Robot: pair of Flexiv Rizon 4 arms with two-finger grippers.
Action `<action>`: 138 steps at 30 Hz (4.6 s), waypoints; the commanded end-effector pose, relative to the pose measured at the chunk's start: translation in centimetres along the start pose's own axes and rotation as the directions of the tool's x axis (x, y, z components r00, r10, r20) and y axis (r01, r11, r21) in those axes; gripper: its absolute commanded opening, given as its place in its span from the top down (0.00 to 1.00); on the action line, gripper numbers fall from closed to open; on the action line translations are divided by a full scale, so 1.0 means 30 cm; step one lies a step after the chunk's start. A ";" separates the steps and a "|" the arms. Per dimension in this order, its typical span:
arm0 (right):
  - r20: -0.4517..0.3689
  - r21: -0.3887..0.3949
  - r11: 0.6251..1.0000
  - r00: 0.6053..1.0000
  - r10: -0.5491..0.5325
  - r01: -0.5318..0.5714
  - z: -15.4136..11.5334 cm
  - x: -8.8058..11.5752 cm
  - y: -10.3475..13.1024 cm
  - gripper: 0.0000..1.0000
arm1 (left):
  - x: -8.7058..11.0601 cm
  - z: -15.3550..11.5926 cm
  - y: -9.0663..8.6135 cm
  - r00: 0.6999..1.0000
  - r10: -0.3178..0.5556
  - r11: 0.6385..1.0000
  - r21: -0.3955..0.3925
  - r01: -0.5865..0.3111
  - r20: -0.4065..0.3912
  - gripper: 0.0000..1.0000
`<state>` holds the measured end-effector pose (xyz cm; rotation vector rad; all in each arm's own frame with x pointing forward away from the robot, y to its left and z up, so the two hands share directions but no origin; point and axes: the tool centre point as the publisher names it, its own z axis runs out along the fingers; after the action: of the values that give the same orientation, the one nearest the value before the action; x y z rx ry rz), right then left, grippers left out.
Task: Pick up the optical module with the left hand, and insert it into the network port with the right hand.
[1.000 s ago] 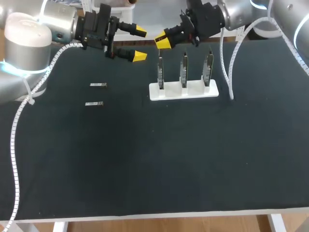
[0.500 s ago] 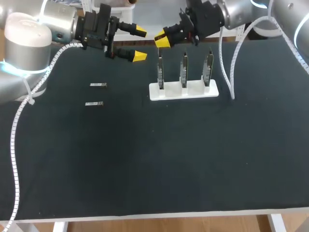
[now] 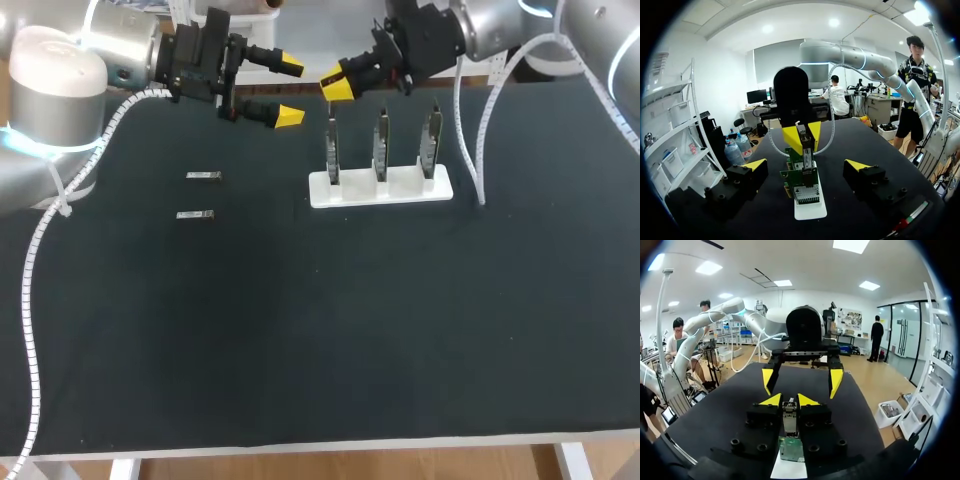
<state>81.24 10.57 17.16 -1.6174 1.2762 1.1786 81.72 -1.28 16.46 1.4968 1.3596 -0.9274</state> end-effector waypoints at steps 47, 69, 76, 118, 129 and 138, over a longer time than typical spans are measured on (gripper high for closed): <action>-0.033 -0.092 0.996 0.999 0.002 -0.006 0.003 0.010 -0.032 1.00 | 0.001 0.000 -0.005 1.000 0.003 1.000 -0.005 -0.003 0.001 0.00; -0.057 -0.090 0.996 0.998 0.013 -0.018 0.006 0.041 -0.026 1.00 | 0.001 0.000 -0.005 1.000 0.003 1.000 -0.005 -0.003 0.001 0.00; -0.081 -0.099 0.995 0.997 0.013 -0.021 0.021 0.062 -0.026 1.00 | 0.001 0.000 -0.005 1.000 0.003 1.000 -0.005 -0.003 0.001 0.00; -0.080 -0.076 0.997 0.997 0.018 -0.024 0.017 0.062 -0.018 0.00 | 0.001 0.000 -0.005 1.000 0.003 1.000 -0.005 -0.003 0.001 0.00; -0.080 -0.076 0.997 0.997 0.018 -0.024 0.017 0.062 -0.018 0.00 | 0.001 0.000 -0.005 1.000 0.003 1.000 -0.005 -0.003 0.001 0.00; -0.067 -0.036 0.999 0.998 -0.014 0.012 -0.020 0.025 -0.005 0.00 | 0.001 0.000 -0.005 1.000 0.003 1.000 -0.005 -0.003 0.001 0.00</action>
<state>81.16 10.14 16.23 -1.6788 1.3011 1.1323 81.72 -1.28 16.46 1.4968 1.3596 -0.9274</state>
